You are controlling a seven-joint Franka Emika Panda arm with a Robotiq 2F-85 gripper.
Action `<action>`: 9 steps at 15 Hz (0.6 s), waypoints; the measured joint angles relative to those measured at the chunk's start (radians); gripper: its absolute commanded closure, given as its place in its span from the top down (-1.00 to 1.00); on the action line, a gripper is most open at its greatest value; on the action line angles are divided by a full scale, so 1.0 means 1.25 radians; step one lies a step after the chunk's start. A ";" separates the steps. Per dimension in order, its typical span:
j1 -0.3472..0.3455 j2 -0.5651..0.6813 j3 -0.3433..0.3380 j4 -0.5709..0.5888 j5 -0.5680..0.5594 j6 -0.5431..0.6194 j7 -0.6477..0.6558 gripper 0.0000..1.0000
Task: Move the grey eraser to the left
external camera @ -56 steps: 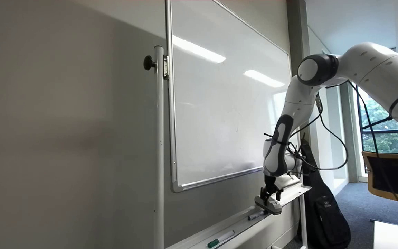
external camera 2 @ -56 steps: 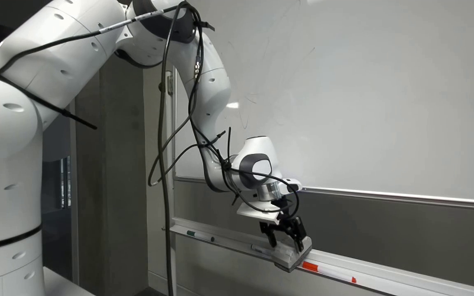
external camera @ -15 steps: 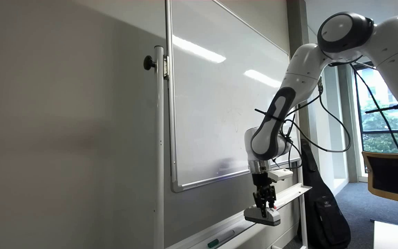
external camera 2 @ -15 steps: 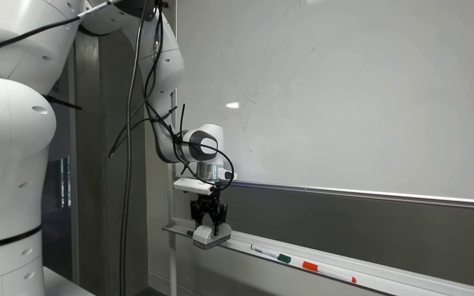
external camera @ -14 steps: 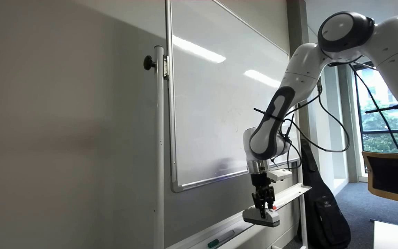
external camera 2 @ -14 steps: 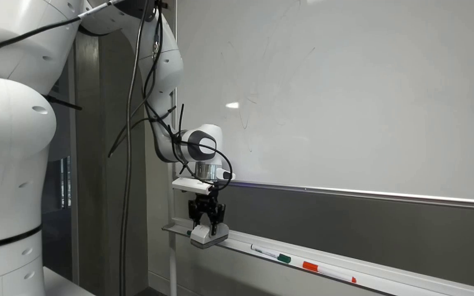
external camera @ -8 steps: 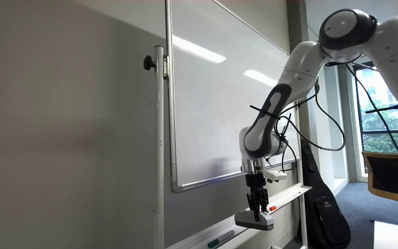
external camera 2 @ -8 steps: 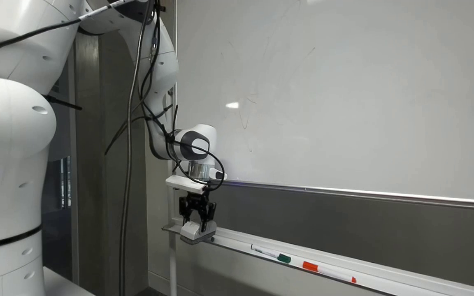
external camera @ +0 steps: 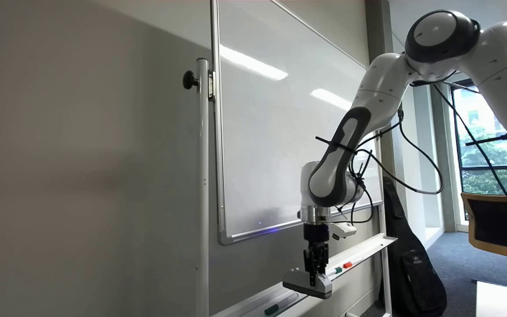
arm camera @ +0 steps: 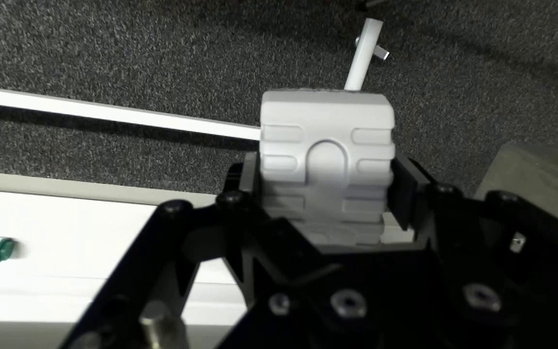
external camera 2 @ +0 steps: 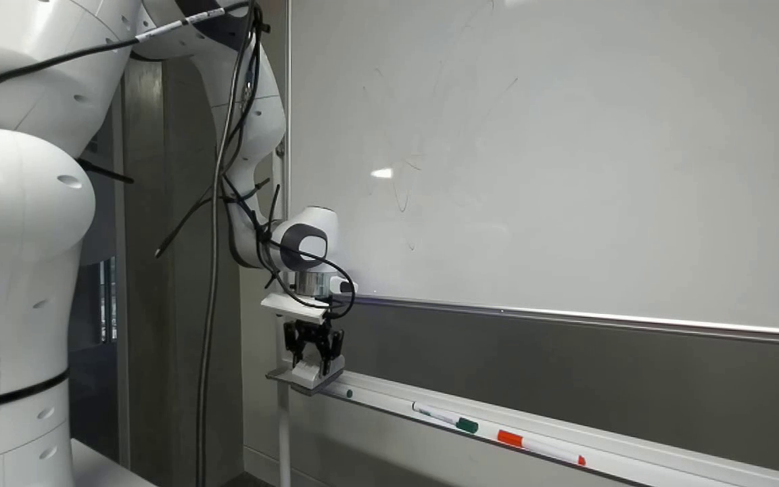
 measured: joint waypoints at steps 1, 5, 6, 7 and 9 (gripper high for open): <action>0.005 0.008 0.008 0.000 0.001 0.011 0.002 -0.24; 0.029 0.030 0.032 0.002 0.002 0.021 0.021 -0.24; 0.037 0.033 0.035 0.004 0.002 0.022 0.028 -0.24; 0.043 0.038 0.038 0.006 0.002 0.025 0.035 -0.24; 0.053 0.048 0.041 0.006 0.002 0.072 0.061 -0.24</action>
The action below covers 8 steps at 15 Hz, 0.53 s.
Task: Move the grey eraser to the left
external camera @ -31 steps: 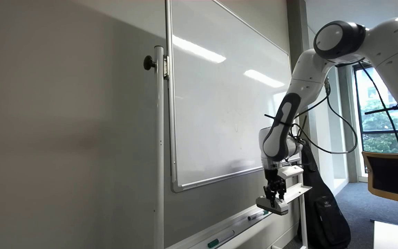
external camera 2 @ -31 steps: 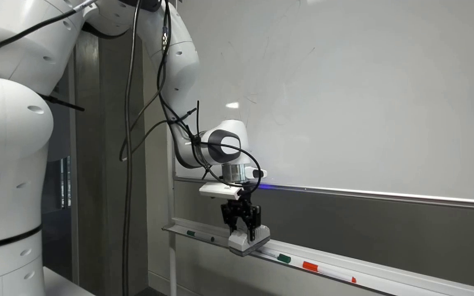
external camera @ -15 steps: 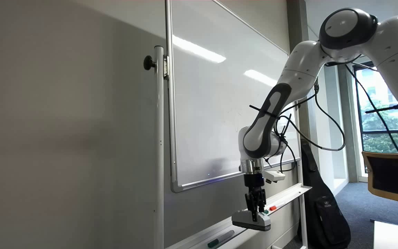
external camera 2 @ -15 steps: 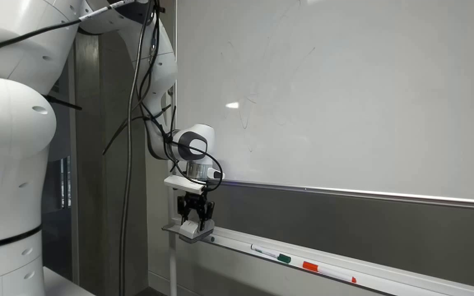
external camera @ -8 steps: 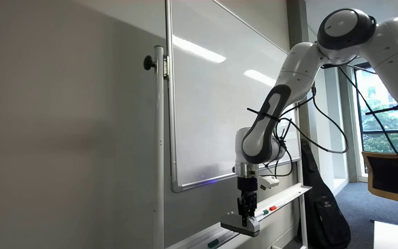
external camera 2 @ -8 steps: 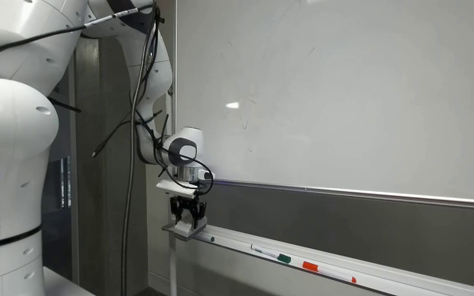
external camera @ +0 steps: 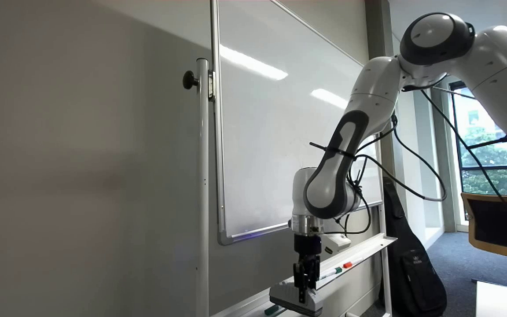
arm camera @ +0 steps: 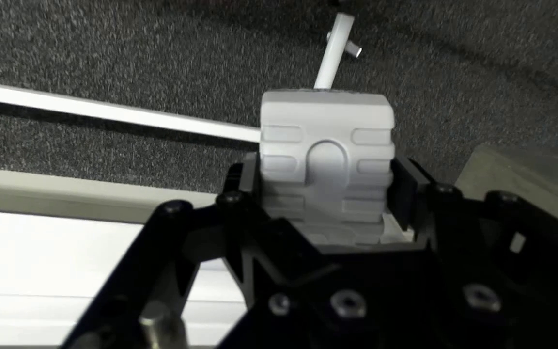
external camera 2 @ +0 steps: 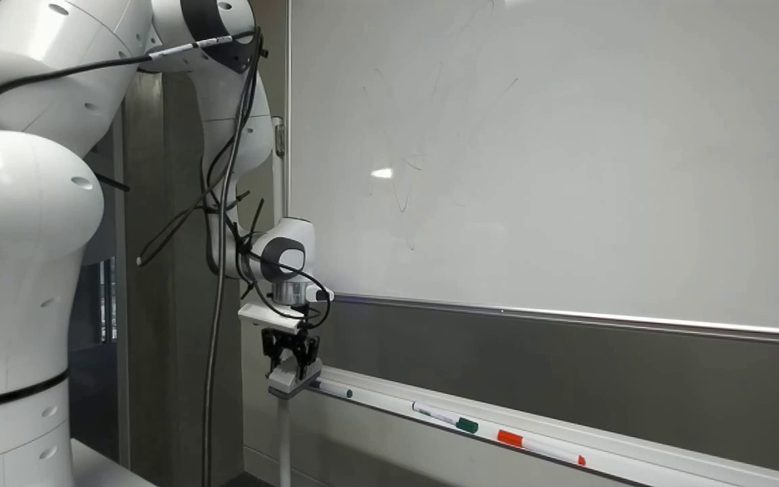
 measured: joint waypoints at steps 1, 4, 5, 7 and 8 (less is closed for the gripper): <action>0.005 0.006 0.000 -0.002 0.000 0.044 0.017 -0.24; 0.024 0.027 -0.001 -0.007 0.000 0.152 0.061 -0.24; 0.031 0.034 -0.001 -0.007 0.000 0.170 0.073 -0.24; 0.050 0.044 -0.006 -0.007 -0.001 0.184 0.097 -0.24; 0.062 0.047 -0.011 -0.007 -0.001 0.184 0.108 -0.24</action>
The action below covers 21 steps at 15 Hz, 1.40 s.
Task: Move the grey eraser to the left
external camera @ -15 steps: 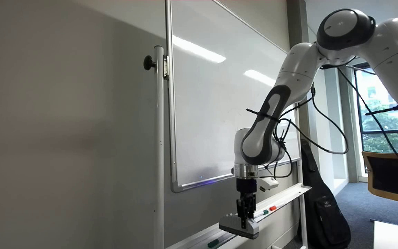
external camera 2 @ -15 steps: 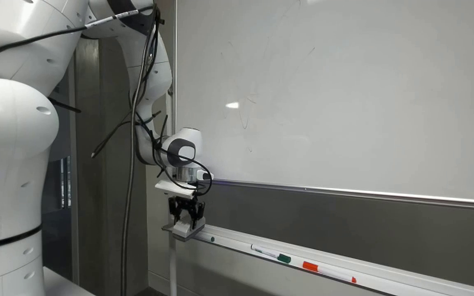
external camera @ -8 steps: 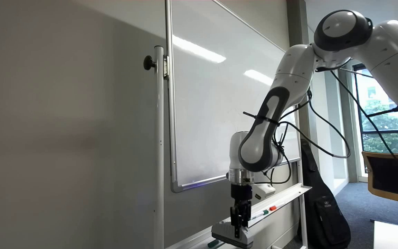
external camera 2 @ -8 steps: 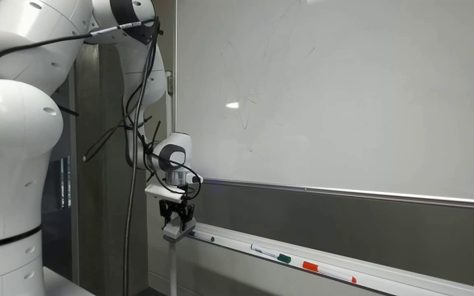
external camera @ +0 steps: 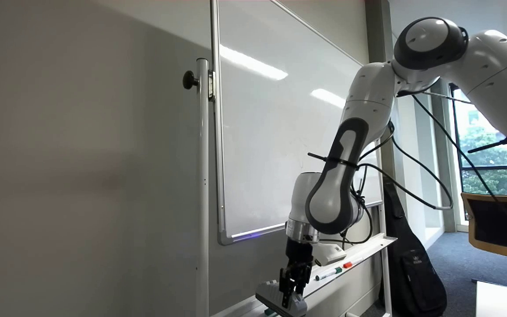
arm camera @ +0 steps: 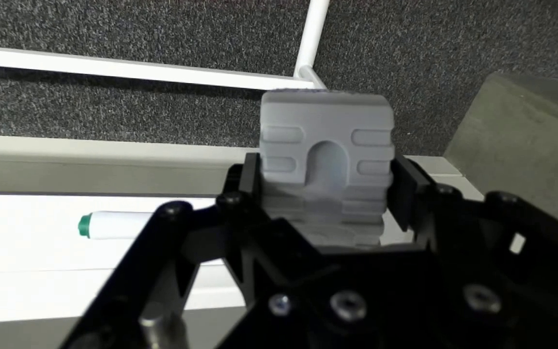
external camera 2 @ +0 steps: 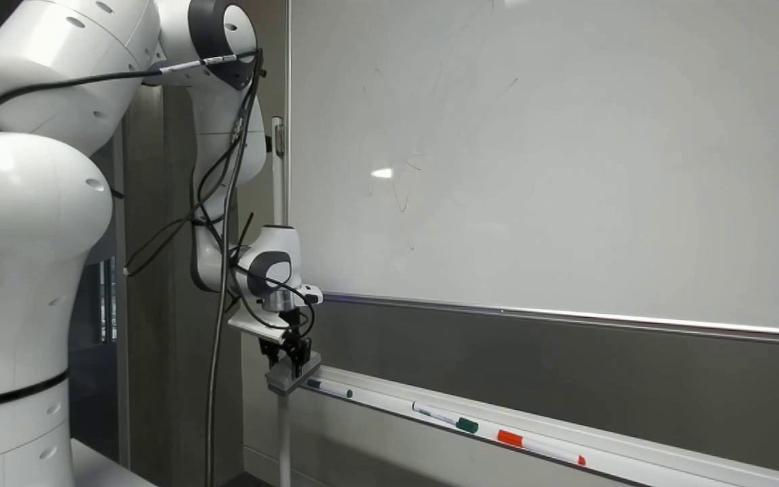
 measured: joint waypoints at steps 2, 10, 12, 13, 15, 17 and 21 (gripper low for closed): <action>0.020 0.006 -0.006 0.000 0.000 0.000 0.018 -0.24; 0.038 0.012 0.008 0.008 0.001 0.005 0.038 -0.24; 0.038 0.012 0.015 0.009 0.003 0.023 0.044 -0.24; 0.038 0.012 0.019 0.009 0.004 0.033 0.048 -0.24; 0.037 0.012 0.027 0.009 0.008 0.048 0.055 -0.24; 0.037 0.012 0.034 0.009 0.012 0.060 0.067 -0.24; 0.037 0.014 0.041 0.012 0.022 0.071 0.080 -0.24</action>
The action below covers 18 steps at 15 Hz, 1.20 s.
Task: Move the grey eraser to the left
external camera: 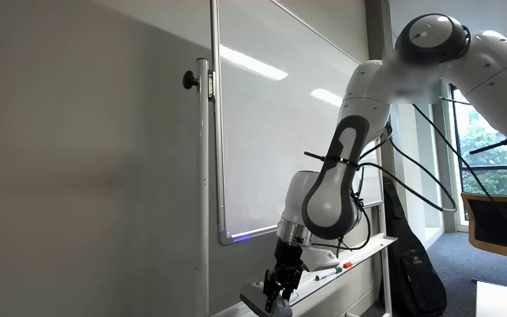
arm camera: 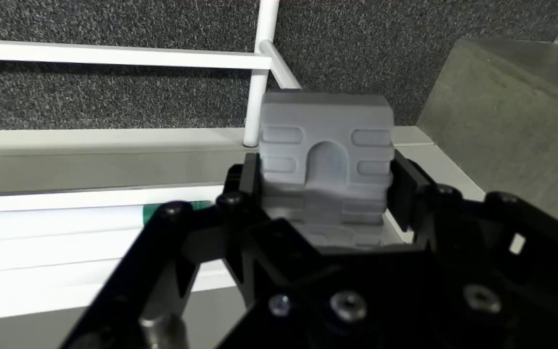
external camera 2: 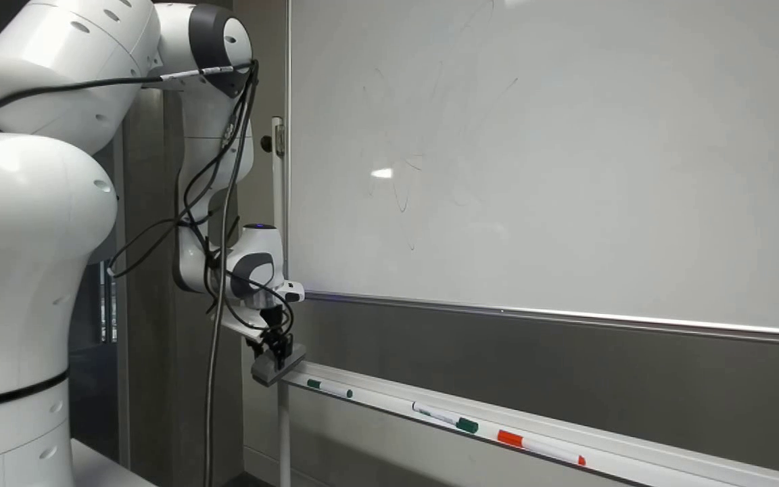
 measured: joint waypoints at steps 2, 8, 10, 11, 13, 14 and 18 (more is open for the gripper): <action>0.008 0.010 -0.012 0.009 0.000 -0.002 0.000 -0.24; 0.132 0.072 -0.134 0.076 -0.009 -0.001 0.000 -0.24; 0.190 0.093 -0.187 0.101 -0.009 0.000 0.006 -0.24; 0.215 0.100 -0.208 0.111 -0.009 0.000 0.012 -0.24; 0.252 0.107 -0.234 0.119 -0.009 0.000 0.026 -0.24; 0.261 0.107 -0.240 0.121 -0.009 0.000 0.033 -0.24; 0.263 0.108 -0.231 0.130 -0.008 0.000 0.048 -0.24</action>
